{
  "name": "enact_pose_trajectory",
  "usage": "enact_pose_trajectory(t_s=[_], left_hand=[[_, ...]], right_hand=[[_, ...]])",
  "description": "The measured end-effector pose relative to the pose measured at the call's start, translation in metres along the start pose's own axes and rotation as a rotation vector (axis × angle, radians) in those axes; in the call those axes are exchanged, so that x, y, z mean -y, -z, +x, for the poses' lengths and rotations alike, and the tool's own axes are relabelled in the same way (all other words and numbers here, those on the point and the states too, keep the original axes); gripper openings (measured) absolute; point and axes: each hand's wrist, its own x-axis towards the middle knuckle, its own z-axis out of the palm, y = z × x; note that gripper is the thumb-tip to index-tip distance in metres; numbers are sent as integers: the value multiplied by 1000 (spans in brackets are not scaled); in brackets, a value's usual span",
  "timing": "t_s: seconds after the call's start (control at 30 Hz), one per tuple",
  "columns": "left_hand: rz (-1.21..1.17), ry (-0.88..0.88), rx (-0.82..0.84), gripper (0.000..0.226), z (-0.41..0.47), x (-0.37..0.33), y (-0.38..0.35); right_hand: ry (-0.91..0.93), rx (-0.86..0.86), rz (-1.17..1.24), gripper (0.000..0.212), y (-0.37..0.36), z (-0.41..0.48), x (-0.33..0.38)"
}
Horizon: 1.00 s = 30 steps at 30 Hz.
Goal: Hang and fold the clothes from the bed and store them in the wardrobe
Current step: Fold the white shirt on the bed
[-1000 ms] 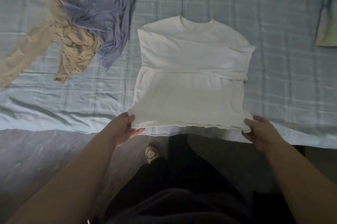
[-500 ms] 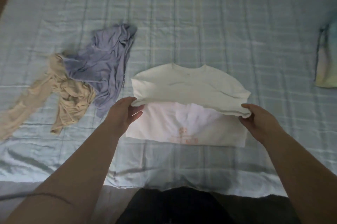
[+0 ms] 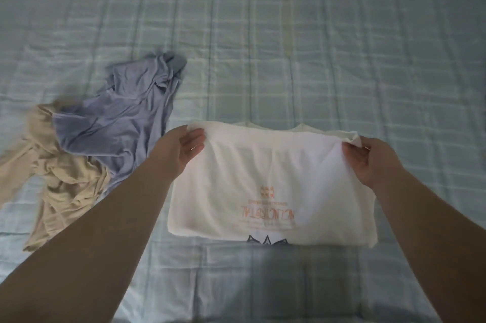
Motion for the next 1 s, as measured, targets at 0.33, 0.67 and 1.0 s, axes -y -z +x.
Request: enact_pose_trajectory(t_s=[0.33, 0.67, 1.0], left_hand=[[58, -71, -17, 18, 66, 21, -8], [1279, -824, 98, 51, 4, 82, 3], [2009, -805, 42, 66, -38, 179, 62]], right_hand=[[74, -40, 12, 27, -17, 54, -18], [814, -52, -1038, 40, 29, 7, -76], [935, 57, -1909, 64, 128, -25, -133]])
